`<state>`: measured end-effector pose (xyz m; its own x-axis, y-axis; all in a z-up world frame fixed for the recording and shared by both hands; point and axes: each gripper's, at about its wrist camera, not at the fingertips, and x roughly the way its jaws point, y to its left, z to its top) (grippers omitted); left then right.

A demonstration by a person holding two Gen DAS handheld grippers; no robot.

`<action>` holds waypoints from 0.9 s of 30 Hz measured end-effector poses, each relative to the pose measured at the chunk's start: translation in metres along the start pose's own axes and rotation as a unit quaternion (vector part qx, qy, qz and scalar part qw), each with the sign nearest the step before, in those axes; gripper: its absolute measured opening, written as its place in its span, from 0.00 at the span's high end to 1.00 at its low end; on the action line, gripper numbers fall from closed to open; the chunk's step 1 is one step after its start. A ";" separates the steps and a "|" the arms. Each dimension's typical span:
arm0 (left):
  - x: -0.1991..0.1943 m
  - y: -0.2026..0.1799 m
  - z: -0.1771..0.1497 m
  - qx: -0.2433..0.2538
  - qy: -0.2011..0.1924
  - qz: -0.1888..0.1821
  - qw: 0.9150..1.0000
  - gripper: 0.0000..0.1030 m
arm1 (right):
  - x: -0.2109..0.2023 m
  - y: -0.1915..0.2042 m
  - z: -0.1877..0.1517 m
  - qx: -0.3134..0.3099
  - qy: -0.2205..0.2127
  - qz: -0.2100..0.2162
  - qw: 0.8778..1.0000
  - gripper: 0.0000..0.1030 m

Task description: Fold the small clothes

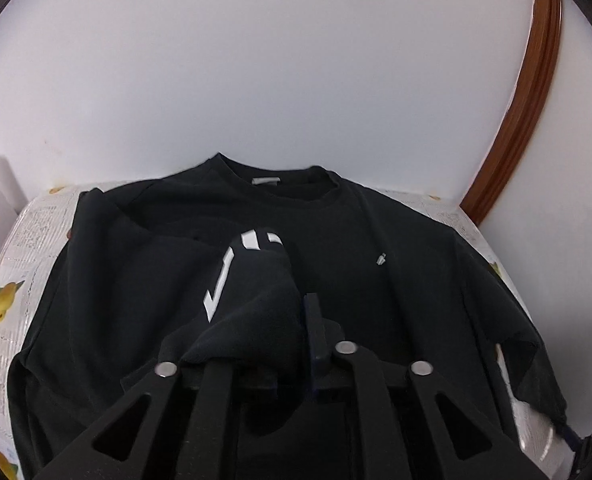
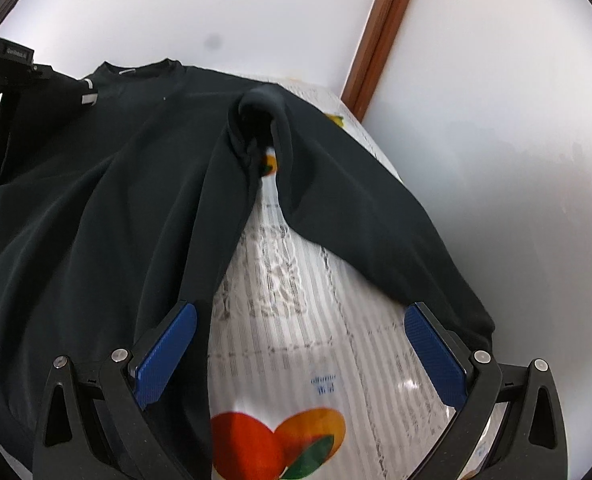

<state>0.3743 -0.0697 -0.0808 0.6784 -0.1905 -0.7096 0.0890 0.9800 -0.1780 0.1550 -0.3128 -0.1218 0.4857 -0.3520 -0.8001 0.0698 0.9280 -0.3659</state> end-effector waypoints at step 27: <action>-0.148 0.167 -0.127 -0.041 0.024 0.110 0.993 0.19 | -0.069 0.230 0.099 -0.131 -0.071 0.185 0.971 0.28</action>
<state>0.1959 0.1150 -0.0921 0.6385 0.0227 -0.7693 -0.1176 0.9907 -0.0684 0.2240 -0.0630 -0.1035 0.5513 0.0382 -0.8334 -0.3483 0.9183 -0.1883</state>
